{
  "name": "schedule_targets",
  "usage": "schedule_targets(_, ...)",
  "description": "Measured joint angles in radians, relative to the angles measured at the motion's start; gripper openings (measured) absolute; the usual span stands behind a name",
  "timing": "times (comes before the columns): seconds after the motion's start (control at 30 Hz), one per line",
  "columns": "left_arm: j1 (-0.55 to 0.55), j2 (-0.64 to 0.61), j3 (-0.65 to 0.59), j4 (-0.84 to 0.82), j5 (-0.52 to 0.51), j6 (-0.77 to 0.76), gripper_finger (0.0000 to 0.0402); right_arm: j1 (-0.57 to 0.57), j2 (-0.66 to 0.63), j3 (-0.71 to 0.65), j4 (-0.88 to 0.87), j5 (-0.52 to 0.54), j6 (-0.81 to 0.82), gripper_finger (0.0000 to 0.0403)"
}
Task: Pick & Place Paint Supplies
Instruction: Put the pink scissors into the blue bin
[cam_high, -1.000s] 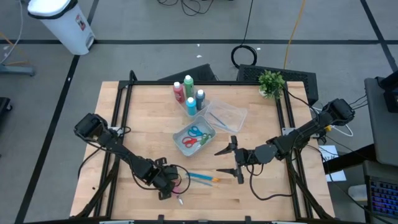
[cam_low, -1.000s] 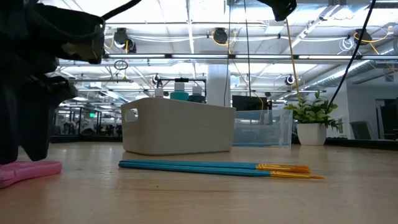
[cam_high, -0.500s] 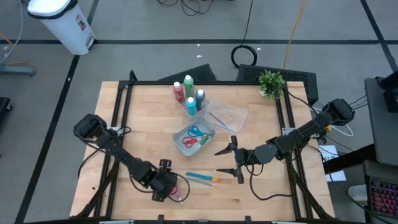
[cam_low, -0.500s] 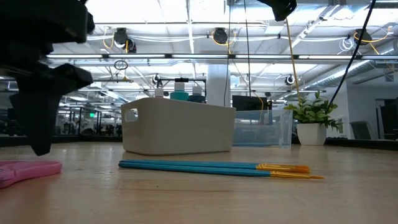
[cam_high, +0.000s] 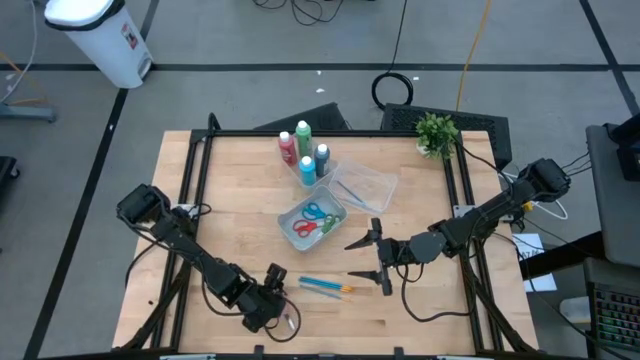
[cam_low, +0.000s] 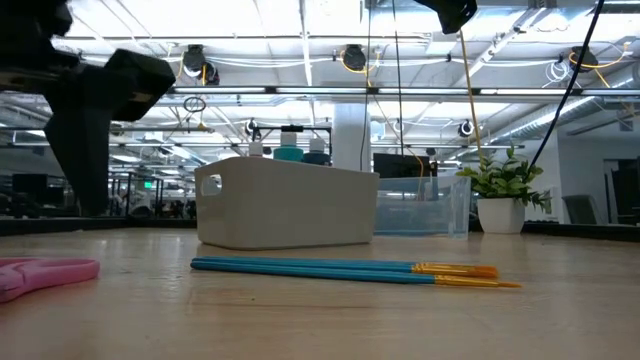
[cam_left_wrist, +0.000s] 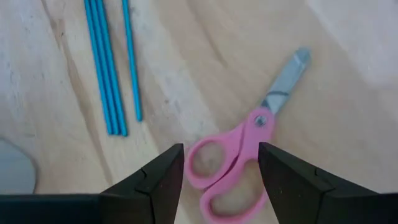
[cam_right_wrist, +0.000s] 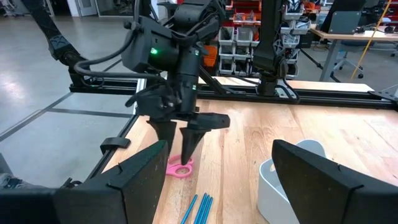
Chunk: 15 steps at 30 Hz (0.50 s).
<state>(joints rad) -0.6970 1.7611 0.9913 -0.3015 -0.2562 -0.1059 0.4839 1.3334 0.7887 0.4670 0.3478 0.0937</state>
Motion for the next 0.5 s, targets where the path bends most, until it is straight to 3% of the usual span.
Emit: schedule_targets(0.5,0.015,0.002,0.000,-0.025,0.048,0.030,0.0213,0.000,0.000,0.000,0.000,0.000,0.000,0.0279)
